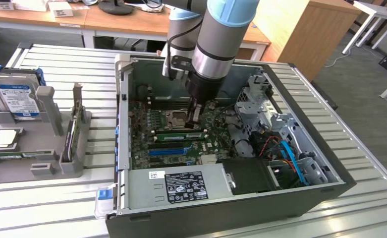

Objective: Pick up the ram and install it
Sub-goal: 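Press down the ram until it locks into place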

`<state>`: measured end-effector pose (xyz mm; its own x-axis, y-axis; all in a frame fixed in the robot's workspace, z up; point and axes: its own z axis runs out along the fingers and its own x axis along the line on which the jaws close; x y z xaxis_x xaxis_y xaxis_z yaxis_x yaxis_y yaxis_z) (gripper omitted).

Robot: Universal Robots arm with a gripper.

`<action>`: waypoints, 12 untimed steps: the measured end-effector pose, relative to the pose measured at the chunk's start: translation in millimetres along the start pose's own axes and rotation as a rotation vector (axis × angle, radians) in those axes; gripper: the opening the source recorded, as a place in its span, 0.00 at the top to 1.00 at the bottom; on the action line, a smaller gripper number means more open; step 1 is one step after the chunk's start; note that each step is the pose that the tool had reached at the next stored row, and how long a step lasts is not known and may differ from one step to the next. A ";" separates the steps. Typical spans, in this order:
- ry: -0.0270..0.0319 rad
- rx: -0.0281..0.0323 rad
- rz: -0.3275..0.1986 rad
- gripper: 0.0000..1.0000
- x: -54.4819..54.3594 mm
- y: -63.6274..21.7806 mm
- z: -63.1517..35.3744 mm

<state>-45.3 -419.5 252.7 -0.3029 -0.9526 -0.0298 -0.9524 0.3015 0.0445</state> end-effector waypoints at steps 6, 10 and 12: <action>-0.0020 0.0016 0.051 0.89 0.0 0.0 0.1; -0.0033 0.0029 0.089 0.89 0.0 0.0 0.1; -0.0039 0.0035 0.108 0.89 0.0 0.0 0.1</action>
<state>-45.3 -419.5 252.6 -0.4036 -0.9145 -0.0289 -0.9145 0.4022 0.0442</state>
